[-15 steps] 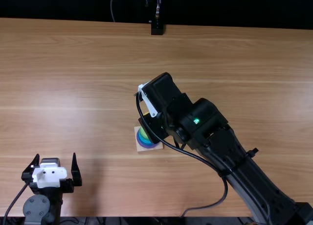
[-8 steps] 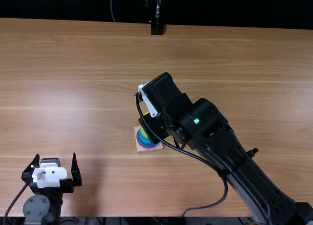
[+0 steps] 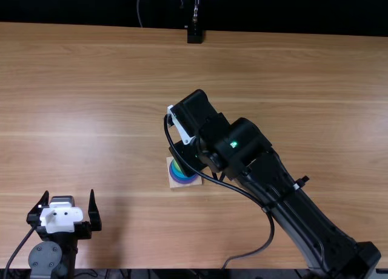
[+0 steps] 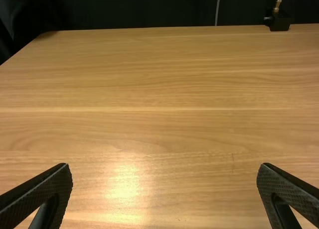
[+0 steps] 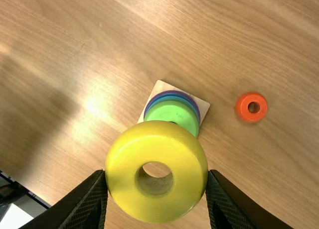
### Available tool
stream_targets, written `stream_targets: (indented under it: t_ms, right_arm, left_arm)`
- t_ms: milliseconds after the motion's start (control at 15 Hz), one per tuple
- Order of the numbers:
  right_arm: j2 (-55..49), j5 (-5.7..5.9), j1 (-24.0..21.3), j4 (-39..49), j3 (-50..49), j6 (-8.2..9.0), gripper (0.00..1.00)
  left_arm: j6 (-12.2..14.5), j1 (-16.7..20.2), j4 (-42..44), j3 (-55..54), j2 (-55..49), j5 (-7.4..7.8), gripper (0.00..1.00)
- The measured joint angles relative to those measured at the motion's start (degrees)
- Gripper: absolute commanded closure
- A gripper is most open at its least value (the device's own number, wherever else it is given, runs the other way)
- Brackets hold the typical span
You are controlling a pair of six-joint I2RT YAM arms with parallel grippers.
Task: Build the Hanoi tower: stack the rings onto the peg from bottom to top in this color order: purple, dark blue, light blue, dark green, light green, yellow, orange.
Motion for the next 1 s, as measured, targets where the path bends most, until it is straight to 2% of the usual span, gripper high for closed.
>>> stream_targets:
  t_ms: [333,667,1000]
  right_arm:
    - [0.0,-0.02,-0.48,-0.04,-0.02,-0.17,1.0]
    - [0.0,-0.02,-3.06,-0.04,-0.02,-1.57,1.0]
    - [0.0,0.0,-3.06,-0.04,-0.02,-1.64,1.0]
  left_arm:
    - [0.0,0.02,0.02,0.0,0.0,0.02,0.0]
    - [-0.07,0.0,0.02,0.0,0.0,0.02,0.0]
    - [-0.02,0.02,0.02,0.0,0.02,0.0,0.0]
